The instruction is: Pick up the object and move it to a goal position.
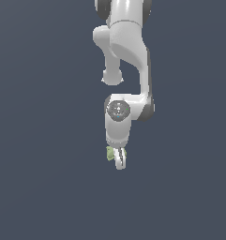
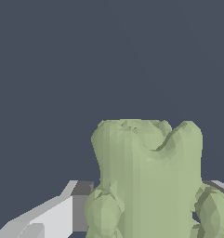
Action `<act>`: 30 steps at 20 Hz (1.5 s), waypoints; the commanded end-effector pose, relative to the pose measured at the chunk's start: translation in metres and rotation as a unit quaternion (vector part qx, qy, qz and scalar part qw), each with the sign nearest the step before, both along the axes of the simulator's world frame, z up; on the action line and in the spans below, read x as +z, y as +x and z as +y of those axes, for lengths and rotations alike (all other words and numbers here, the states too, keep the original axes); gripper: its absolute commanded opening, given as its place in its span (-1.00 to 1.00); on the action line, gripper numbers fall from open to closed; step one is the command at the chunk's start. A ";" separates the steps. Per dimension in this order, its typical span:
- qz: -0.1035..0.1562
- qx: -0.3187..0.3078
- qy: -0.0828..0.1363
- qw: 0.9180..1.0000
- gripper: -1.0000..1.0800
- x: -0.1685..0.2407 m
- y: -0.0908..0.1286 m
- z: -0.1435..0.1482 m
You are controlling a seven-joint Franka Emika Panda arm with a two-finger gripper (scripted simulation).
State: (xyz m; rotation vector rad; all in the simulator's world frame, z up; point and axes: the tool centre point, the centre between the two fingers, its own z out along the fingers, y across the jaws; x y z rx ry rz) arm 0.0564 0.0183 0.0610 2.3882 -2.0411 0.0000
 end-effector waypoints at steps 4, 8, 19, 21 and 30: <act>0.000 0.000 0.000 1.000 -1.00 0.000 0.000 0.000; 0.000 0.000 0.000 1.000 -1.00 0.000 0.000 0.000; 0.000 0.000 0.000 1.000 -1.00 0.012 -0.024 -0.003; 0.000 0.000 0.000 1.000 -1.00 0.015 -0.031 -0.004; 0.000 0.000 0.000 1.000 -1.00 0.024 -0.049 -0.007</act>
